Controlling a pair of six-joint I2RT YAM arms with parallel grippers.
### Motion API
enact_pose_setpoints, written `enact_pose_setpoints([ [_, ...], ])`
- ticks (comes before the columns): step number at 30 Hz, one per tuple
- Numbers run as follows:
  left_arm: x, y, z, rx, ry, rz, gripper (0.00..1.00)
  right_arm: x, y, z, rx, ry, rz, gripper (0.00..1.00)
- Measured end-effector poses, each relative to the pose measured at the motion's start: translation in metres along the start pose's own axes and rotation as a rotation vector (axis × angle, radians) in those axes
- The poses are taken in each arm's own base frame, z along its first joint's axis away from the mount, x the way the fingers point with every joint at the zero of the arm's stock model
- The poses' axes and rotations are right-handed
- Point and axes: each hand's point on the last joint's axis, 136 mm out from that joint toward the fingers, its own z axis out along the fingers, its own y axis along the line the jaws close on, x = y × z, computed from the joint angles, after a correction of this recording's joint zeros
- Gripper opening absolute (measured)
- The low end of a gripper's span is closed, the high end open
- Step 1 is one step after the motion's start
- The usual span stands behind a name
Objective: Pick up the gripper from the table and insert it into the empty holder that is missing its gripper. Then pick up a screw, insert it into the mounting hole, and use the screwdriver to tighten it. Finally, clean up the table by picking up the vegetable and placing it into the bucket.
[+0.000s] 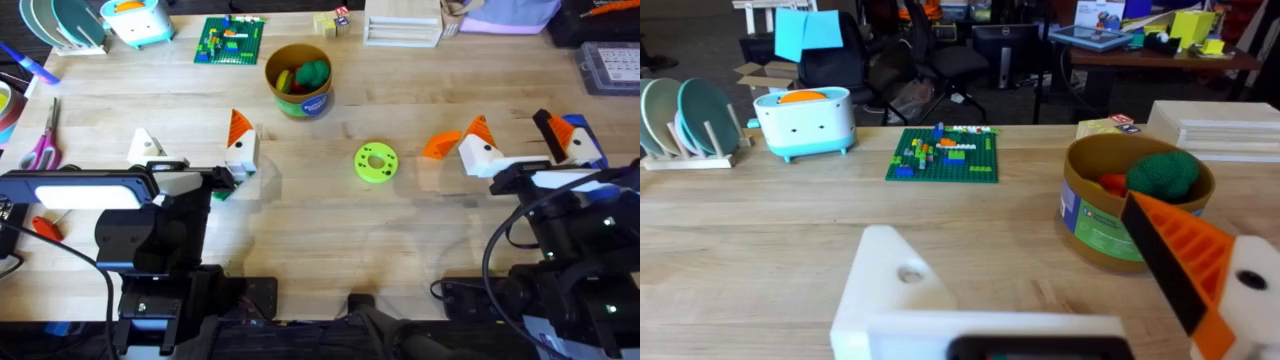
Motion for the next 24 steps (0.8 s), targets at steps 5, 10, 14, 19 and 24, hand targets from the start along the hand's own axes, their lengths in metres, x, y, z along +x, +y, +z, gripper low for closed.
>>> enact_pose_setpoints([
  [5,0.0,0.0,0.0,0.0,0.0,0.0,0.993,0.002,0.0,0.0,0.001,0.011,0.0,0.992],
  [10,-0.001,0.0,0.0,0.0,-0.002,0.0,0.993,0.0,-0.004,0.0,0.022,0.0,-0.011,0.993],
  [14,0.01,0.0,-0.004,-0.001,0.082,-0.027,0.991,0.003,-0.005,-0.004,0.031,0.052,-0.015,0.992],
  [19,-0.01,-0.001,-0.019,-0.005,0.196,-0.062,0.993,-0.006,-0.008,-0.022,0.05,0.195,-0.019,0.992],
  [24,-0.053,-0.001,-0.036,-0.012,0.32,-0.08,0.993,-0.045,-0.008,-0.04,0.053,0.304,-0.023,0.991],
])
